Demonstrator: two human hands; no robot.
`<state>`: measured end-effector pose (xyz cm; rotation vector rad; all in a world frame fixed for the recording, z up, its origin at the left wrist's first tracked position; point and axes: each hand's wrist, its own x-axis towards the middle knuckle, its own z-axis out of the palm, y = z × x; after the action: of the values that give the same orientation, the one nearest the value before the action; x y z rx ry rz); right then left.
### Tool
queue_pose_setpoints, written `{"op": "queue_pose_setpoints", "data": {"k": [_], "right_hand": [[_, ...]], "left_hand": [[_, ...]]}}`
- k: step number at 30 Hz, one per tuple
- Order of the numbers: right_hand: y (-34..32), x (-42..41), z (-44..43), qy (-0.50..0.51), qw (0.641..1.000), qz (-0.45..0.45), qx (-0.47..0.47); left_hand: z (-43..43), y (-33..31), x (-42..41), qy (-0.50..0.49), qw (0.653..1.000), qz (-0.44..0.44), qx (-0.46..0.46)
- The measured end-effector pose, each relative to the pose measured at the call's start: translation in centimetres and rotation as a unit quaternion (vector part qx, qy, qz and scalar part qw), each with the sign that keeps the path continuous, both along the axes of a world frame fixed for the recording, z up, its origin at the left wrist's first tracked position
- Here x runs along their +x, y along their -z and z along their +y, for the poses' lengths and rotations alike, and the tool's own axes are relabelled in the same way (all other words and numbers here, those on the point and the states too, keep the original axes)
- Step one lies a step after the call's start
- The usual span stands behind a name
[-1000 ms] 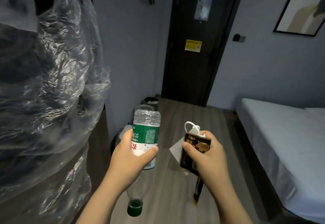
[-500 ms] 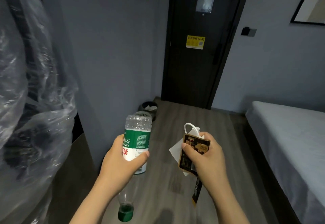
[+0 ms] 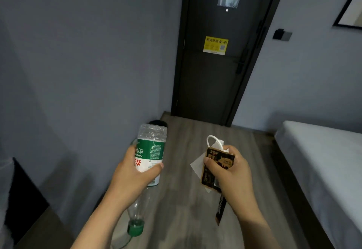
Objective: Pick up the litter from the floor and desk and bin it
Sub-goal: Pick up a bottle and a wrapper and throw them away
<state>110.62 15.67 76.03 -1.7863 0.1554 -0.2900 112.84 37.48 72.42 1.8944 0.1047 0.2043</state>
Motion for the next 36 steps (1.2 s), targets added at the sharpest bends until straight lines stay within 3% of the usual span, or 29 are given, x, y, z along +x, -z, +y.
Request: {"op": "queue_pose_setpoints", "data": {"k": [9,15,22,36], "right_hand": [[3.3,16.1,-2.0,0.026,0.999,0.045,0.014],[2.9,28.7,-4.9,-0.015,0.999,0.022,-0.018],[2.2,42.9,-8.0,-0.043,0.999,0.029,0.007],[6.3,67.4,-3.0,-0.093,0.992,0.072,-0.033]], "left_hand": [[-1.2,3.6,15.7,0.014,0.999,0.038,-0.002],[-3.8,3.2,27.3,-0.003,0.999,0.035,0.021],[-6.0,3.0,39.7,-0.024,0.998,0.044,0.034],[-1.1,7.5,61.7,-0.077,0.992,0.101,0.014]]}}
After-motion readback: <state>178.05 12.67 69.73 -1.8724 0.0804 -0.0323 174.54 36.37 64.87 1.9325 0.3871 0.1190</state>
